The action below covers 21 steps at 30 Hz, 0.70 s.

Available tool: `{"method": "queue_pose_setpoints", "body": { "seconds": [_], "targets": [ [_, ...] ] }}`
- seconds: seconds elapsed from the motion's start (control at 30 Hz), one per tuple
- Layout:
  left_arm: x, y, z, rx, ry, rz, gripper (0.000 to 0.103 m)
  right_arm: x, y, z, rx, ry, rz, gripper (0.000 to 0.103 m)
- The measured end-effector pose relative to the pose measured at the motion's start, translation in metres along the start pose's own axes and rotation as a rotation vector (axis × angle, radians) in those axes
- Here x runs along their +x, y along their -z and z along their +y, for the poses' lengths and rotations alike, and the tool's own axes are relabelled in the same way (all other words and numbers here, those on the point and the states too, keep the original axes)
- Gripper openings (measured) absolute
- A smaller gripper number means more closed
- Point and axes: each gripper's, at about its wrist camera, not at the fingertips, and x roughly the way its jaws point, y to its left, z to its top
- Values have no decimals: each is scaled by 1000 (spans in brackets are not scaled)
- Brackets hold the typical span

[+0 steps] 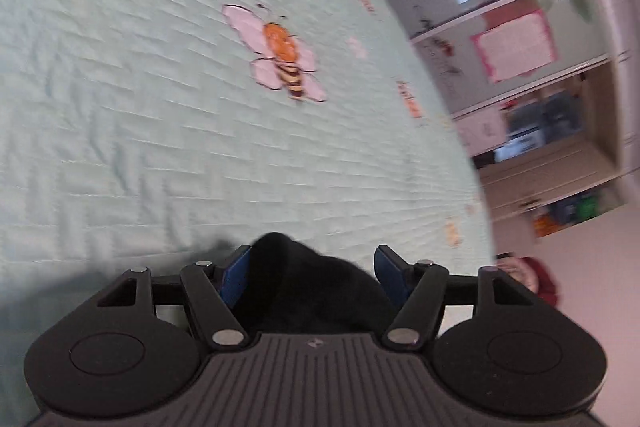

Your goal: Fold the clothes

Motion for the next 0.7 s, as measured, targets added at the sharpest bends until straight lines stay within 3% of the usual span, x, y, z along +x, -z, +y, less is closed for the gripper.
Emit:
{"method": "queue_pose_setpoints", "body": {
  "seconds": [0.17,0.2,0.23,0.27,0.3,0.4,0.43,0.47,0.53,0.6,0.67,0.7],
  "targets": [
    [17,0,-4,10,6,52,68,2,3,0,-7,3,-1,73],
    [23,-1,-7,22,-4,52,59,2,3,0,-7,2,-1,73],
    [29,-2,-12,47,-30,49,25,3,2,0,-7,2,0,73],
    [31,-4,-22,101,-76,37,4,3,2,0,-8,3,0,73],
    [26,-6,-36,172,-90,-3,6,4,1,0,-9,3,1,73],
    [-19,-4,-72,336,67,-206,7,4,2,1,-5,2,0,73],
    [-26,-1,-79,369,81,-247,13,4,2,1,-4,1,0,73],
    [-25,0,-80,389,63,-257,16,4,2,1,-4,1,1,73],
    [1,0,-68,382,-67,-179,18,4,2,2,-4,2,1,73],
    [21,1,-39,284,-176,-111,17,4,1,2,1,-1,-1,73],
    [24,4,-12,188,-193,-96,23,4,1,1,4,-4,-1,73],
    [20,7,-3,145,-167,-99,34,4,1,1,6,-5,-1,73]
  ]
}}
